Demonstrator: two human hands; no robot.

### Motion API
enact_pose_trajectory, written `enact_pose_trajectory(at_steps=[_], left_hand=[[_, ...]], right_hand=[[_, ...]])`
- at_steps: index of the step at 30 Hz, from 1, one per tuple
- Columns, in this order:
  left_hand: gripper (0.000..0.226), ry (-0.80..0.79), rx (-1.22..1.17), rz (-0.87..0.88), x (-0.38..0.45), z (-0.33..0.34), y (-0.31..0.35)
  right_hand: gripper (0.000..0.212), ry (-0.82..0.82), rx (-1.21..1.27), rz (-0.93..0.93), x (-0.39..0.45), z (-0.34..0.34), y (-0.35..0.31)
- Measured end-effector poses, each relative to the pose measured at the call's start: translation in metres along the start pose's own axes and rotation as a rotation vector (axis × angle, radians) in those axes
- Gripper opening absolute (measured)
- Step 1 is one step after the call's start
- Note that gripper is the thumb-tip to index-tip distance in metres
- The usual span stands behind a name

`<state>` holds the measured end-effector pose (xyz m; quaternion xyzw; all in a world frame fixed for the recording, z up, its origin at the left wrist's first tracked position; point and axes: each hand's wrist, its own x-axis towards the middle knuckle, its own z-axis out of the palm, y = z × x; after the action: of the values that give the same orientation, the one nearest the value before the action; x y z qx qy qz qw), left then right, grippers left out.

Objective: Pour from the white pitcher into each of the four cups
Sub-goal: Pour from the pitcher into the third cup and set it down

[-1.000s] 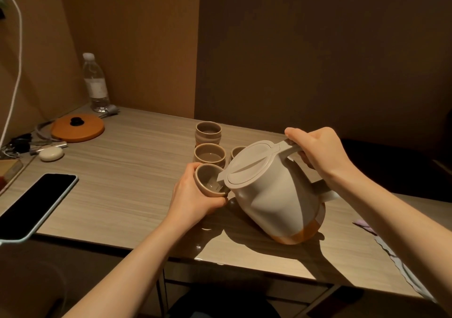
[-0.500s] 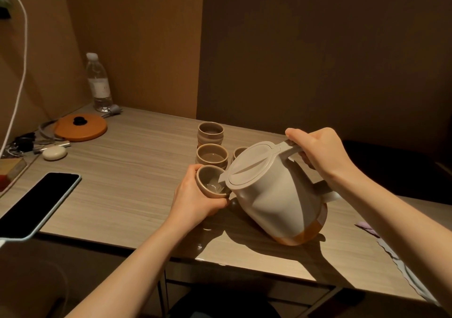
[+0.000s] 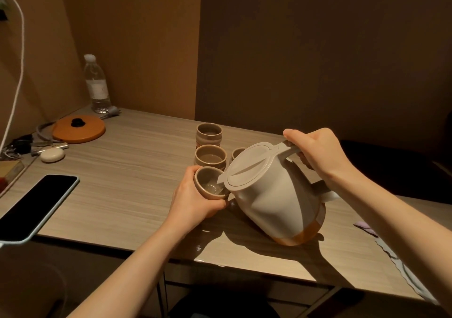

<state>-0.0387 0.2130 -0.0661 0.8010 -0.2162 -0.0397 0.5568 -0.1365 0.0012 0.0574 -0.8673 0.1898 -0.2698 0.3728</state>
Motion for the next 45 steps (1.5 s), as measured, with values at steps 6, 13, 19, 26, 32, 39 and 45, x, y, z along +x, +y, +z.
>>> enact_pose_trajectory(at_steps=[6, 13, 19, 26, 32, 39, 45], left_hand=[[0.085, -0.002, 0.005, 0.005, -0.001, 0.000, 0.001], [0.085, -0.001, -0.003, 0.003, -0.001, 0.000, 0.000], [0.083, 0.004, -0.013, 0.008, -0.001, -0.001, -0.003], [0.082, 0.022, -0.023, -0.001, -0.001, 0.000, -0.007], [0.082, 0.023, -0.061, -0.023, -0.002, 0.000, -0.010], [0.081, 0.014, -0.071, -0.036, -0.005, -0.001, -0.009], [0.080, 0.030, -0.083, -0.056, -0.006, -0.001, -0.010]], right_hand=[[0.059, 0.003, 0.015, 0.008, 0.000, -0.001, 0.001], [0.071, -0.002, -0.031, 0.012, 0.001, 0.000, 0.001], [0.075, 0.014, -0.064, 0.024, 0.003, 0.004, -0.002], [0.078, 0.010, -0.104, 0.015, 0.006, 0.007, -0.002], [0.074, 0.010, -0.113, 0.017, 0.004, 0.008, -0.005], [0.072, 0.013, -0.115, 0.007, 0.004, 0.010, -0.006], [0.072, 0.003, -0.120, -0.008, 0.003, 0.011, -0.007]])
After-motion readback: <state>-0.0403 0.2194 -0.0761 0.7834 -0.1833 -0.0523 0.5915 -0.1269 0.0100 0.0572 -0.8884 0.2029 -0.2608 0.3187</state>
